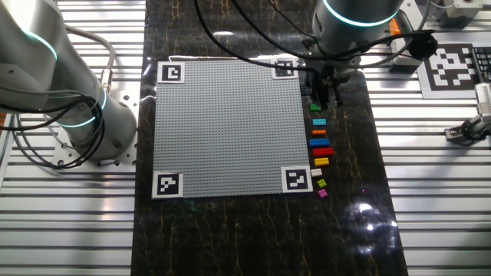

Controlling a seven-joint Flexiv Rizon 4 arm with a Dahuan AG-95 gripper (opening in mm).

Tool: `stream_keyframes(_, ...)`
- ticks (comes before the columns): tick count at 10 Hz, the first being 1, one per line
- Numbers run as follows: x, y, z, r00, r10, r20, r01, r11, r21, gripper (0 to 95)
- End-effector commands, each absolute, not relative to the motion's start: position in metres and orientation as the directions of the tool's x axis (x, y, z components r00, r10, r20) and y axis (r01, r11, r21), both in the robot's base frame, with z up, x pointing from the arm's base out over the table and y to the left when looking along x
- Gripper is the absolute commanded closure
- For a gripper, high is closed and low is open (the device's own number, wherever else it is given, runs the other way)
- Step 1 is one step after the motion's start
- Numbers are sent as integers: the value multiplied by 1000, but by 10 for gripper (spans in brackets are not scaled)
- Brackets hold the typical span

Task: Build with small Lego blocks

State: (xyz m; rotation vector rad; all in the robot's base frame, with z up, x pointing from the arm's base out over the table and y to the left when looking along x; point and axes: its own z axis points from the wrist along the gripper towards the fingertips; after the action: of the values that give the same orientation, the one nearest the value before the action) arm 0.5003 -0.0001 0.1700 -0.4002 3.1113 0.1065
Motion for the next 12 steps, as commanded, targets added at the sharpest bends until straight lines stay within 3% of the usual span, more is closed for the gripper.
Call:
stream_keyframes(1,500,0,170,-968,-251,-11,-252,966,65,950)
stream_keyframes(12,500,0,170,-965,-262,-12,-262,963,58,950)
